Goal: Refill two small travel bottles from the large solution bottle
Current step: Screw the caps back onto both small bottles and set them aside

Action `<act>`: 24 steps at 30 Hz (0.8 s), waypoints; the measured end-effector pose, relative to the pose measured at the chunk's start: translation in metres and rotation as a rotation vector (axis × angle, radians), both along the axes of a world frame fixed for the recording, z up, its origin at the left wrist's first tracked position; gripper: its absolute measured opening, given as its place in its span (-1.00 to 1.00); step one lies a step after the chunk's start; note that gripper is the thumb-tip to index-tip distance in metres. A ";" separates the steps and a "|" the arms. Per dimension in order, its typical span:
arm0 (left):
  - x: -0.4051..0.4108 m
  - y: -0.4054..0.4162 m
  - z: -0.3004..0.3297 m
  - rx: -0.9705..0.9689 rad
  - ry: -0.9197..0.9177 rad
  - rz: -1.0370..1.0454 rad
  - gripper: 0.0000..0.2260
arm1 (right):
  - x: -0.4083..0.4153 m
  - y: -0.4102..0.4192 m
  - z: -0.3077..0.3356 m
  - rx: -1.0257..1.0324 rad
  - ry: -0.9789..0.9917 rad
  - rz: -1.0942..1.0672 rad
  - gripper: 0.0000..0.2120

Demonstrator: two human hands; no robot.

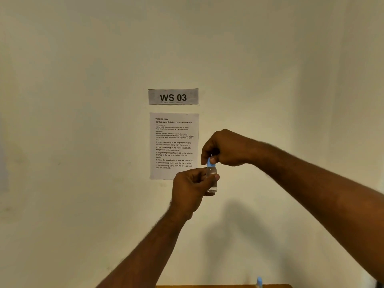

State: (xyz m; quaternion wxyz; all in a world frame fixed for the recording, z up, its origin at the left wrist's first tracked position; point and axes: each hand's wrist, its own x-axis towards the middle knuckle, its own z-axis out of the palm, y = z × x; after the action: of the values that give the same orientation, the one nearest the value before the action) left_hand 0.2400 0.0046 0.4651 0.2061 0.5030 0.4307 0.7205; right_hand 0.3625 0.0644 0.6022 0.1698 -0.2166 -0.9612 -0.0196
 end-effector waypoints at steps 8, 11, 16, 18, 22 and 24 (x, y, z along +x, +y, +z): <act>0.001 0.001 -0.009 0.008 0.005 0.031 -0.87 | -0.002 -0.002 -0.022 0.037 0.052 -0.076 -0.74; -0.004 0.002 -0.017 0.021 -0.013 -0.017 -0.85 | 0.004 0.001 -0.036 -0.117 0.196 -0.089 -0.54; -0.008 0.006 -0.036 0.002 -0.005 -0.124 -0.74 | 0.013 0.002 -0.077 -0.311 0.316 -0.196 -0.68; -0.007 0.007 -0.049 -0.012 0.016 -0.145 -0.77 | 0.017 0.001 -0.094 -0.348 0.369 -0.237 -0.66; -0.006 0.011 -0.088 -0.122 0.144 -0.128 -0.64 | 0.028 -0.001 -0.134 -0.436 0.483 -0.313 -0.72; -0.005 0.012 -0.112 -0.218 0.247 -0.072 -0.44 | 0.036 0.000 -0.157 -0.467 0.526 -0.351 -0.74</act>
State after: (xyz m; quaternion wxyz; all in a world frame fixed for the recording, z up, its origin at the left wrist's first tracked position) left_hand 0.2346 0.0163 0.3531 0.2306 0.5776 0.5101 0.5942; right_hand 0.3985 0.0644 0.4453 0.3507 -0.4082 -0.8118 0.2269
